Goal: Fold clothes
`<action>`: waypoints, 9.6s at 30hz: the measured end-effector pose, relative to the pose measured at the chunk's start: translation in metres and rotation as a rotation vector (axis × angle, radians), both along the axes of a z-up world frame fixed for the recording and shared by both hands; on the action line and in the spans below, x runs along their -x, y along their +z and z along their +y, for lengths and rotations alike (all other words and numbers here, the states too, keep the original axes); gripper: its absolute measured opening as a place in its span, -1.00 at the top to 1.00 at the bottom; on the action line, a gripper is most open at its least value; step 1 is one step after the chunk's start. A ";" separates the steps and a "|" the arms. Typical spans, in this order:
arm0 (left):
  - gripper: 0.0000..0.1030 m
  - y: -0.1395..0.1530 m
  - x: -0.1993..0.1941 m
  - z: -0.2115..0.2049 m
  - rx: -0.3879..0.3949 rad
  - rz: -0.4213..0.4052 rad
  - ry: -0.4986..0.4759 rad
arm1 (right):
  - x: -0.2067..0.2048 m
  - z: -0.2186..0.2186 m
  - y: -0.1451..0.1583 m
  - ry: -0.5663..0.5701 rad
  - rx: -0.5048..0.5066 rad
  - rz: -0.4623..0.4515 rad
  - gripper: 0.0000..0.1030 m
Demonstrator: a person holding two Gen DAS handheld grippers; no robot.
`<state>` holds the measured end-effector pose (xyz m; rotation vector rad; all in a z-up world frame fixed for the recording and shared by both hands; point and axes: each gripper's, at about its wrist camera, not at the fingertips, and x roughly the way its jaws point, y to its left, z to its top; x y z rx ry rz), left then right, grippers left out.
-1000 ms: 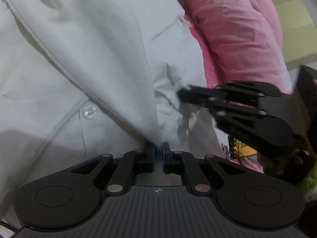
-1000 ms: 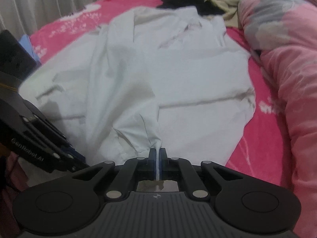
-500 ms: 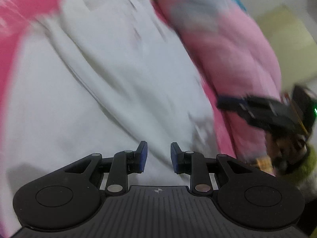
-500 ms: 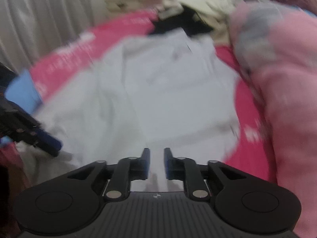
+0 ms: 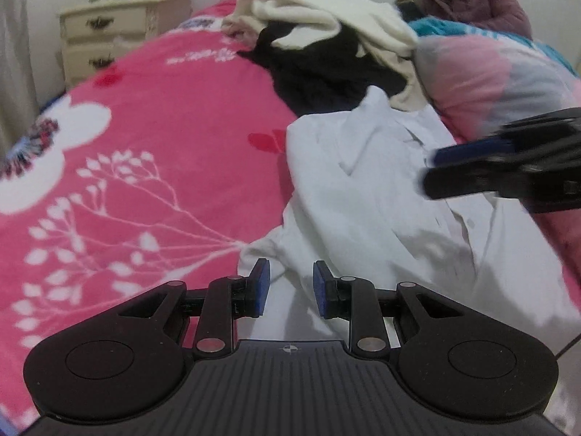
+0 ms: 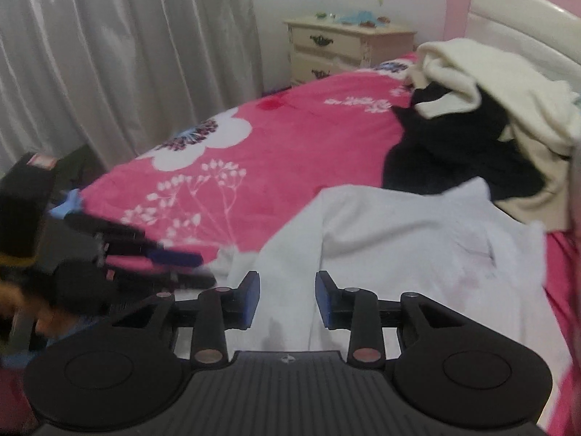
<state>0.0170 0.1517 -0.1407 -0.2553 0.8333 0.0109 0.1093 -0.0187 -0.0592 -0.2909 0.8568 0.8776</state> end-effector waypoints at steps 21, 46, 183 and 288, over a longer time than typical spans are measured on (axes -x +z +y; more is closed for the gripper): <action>0.50 -0.026 -0.012 0.010 0.043 0.012 0.010 | -0.072 -0.025 -0.055 -0.190 -0.133 0.167 1.00; 0.33 -0.021 0.001 -0.020 -0.370 -0.145 -0.260 | -0.086 -0.054 -0.060 -0.288 -0.311 0.300 1.00; 0.48 0.047 0.095 0.000 0.001 0.081 -0.149 | 0.206 -0.207 -0.053 -0.331 0.075 0.152 0.66; -0.17 0.030 -0.027 -0.051 -0.087 -0.044 -0.057 | 0.188 -0.183 -0.057 -0.418 -0.021 -0.088 0.70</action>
